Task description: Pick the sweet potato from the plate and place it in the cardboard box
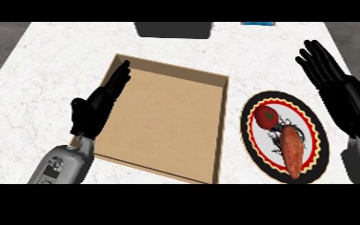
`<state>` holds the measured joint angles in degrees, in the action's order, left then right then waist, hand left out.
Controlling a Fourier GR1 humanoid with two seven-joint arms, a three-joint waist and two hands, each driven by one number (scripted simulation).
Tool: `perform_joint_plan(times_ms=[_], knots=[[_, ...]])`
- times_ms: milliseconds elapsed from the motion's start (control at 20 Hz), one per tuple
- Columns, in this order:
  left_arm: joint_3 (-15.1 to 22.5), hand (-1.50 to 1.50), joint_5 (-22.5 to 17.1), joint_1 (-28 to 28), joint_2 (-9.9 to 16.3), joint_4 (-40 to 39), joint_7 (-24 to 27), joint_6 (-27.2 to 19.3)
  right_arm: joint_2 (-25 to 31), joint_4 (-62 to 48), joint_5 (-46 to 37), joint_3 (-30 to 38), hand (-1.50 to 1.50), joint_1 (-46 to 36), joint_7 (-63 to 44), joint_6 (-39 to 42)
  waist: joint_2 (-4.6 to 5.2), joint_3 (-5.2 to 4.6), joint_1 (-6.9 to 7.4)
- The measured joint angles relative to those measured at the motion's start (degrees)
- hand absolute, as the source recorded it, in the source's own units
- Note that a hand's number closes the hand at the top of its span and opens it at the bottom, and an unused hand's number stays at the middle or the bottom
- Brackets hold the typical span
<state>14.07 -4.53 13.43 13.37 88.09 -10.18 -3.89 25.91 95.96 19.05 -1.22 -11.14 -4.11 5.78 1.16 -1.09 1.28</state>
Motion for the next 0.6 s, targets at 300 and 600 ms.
perform_joint_plan(times_ms=[300, 600], knots=[[-4.7, 0.00, 4.3, -5.1, 4.4, -0.5, 2.3, -4.1, -2.6, -4.7, 1.7, 6.6, -1.50, -1.8, 5.7, -2.9, -0.83, 0.93, -0.08], [-7.0, 0.00, 5.8, -8.9, 5.8, -1.5, 3.3, -6.6, -3.2, -11.6, -9.6, 10.3, -1.50, 3.7, 6.9, -17.0, -0.76, 0.97, -0.52]])
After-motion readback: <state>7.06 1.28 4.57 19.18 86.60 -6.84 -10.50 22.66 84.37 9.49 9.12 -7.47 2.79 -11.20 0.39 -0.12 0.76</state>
